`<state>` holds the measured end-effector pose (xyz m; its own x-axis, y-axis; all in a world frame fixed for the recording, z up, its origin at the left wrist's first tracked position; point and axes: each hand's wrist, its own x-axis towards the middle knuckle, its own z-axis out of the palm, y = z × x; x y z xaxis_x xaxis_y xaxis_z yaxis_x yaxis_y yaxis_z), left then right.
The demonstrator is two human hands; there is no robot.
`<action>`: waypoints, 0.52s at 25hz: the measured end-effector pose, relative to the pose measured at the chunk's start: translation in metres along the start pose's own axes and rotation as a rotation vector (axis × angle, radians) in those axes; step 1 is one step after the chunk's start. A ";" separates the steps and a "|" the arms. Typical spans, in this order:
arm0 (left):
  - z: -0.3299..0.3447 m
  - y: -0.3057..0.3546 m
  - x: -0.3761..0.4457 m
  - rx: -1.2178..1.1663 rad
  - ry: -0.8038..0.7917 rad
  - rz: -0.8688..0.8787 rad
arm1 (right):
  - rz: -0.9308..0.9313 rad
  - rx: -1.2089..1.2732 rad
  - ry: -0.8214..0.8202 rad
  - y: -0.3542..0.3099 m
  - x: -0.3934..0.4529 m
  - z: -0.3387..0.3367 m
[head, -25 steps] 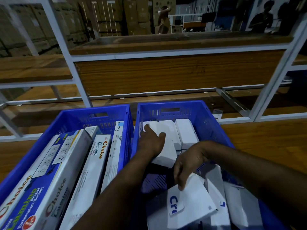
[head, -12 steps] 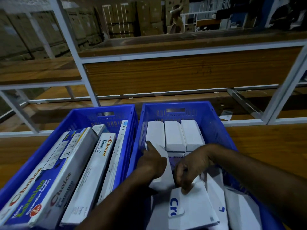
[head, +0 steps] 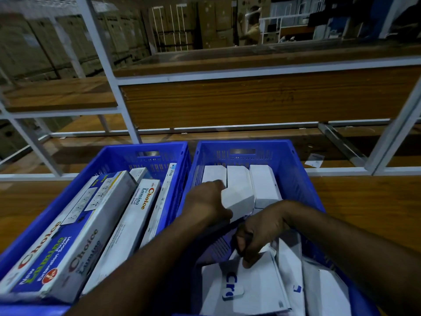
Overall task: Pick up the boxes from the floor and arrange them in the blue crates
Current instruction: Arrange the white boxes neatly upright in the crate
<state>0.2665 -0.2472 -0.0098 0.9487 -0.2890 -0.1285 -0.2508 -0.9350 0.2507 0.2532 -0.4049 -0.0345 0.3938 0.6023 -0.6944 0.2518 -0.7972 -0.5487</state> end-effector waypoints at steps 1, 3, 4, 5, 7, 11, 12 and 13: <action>-0.006 0.006 0.005 0.055 -0.006 0.080 | 0.015 0.002 0.022 0.000 0.000 0.001; -0.020 0.021 0.017 0.198 0.002 0.235 | 0.046 0.007 0.062 0.001 0.000 0.003; -0.027 0.030 0.023 0.316 0.022 0.310 | 0.053 0.026 0.074 0.001 -0.001 0.005; -0.034 0.039 0.028 0.461 0.043 0.387 | 0.053 0.056 0.082 0.000 -0.003 0.006; -0.045 0.052 0.035 0.734 0.004 0.496 | 0.055 0.094 0.075 0.002 -0.007 0.008; -0.032 0.061 0.041 1.129 -0.210 0.566 | 0.051 0.094 0.123 0.009 -0.011 0.010; -0.021 0.061 0.039 1.178 -0.292 0.575 | 0.048 0.077 0.125 0.010 -0.011 0.010; -0.009 0.060 0.036 1.206 -0.392 0.564 | 0.045 0.059 0.130 0.011 -0.011 0.011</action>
<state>0.2876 -0.3115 0.0090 0.5995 -0.5334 -0.5967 -0.7781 -0.2138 -0.5907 0.2421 -0.4199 -0.0376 0.5157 0.5524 -0.6549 0.1807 -0.8173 -0.5471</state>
